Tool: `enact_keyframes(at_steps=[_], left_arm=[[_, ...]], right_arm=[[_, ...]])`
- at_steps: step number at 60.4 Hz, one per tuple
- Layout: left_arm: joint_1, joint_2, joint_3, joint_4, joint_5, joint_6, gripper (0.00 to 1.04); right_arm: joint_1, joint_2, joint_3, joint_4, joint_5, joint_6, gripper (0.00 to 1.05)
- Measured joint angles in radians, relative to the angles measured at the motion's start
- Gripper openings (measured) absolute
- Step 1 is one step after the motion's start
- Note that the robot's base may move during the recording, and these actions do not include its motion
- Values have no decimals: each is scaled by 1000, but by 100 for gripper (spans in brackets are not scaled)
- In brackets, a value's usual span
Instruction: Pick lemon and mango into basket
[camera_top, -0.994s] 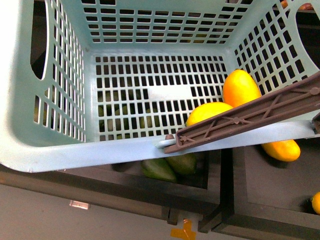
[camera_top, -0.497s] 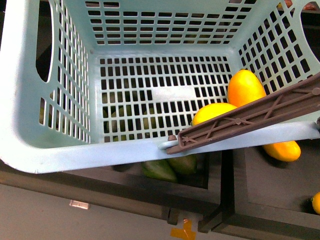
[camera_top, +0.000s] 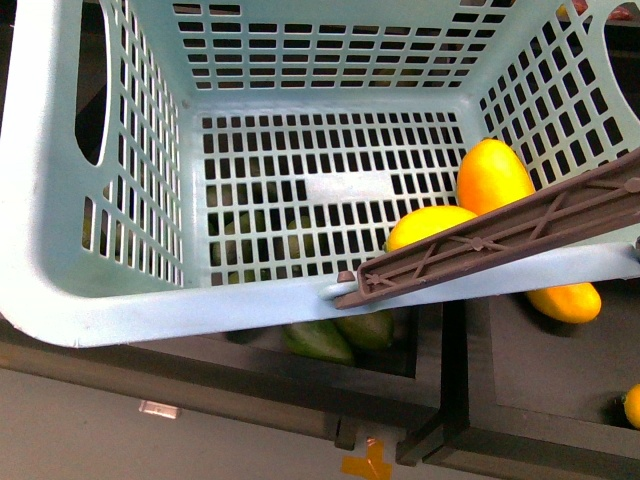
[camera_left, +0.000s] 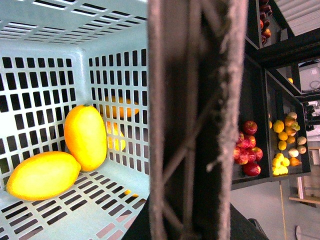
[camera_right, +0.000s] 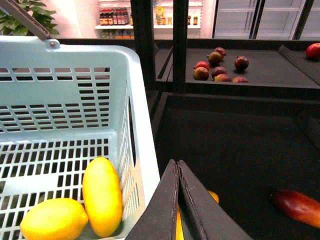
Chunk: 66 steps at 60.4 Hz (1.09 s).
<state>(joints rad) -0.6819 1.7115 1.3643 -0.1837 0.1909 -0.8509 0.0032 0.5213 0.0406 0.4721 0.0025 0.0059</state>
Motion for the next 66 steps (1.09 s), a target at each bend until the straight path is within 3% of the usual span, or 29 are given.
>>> enact_keyframes(at_steps=[5, 24, 48, 55, 66], left_arm=[[0, 0, 0, 0, 0, 0, 5], [0, 0, 0, 0, 0, 0, 5], [0, 0, 0, 0, 1, 0, 5], [0, 0, 0, 0, 2, 0, 5], [0, 0, 0, 0, 0, 0, 5]], right_arm=[[0, -25, -23, 16, 1, 0, 2], [0, -225, -23, -175, 0, 0, 2], [0, -346, -23, -297, 0, 0, 2], [0, -491, -23, -460, -1, 0, 2], [0, -513, -23, -470, 0, 0, 2]])
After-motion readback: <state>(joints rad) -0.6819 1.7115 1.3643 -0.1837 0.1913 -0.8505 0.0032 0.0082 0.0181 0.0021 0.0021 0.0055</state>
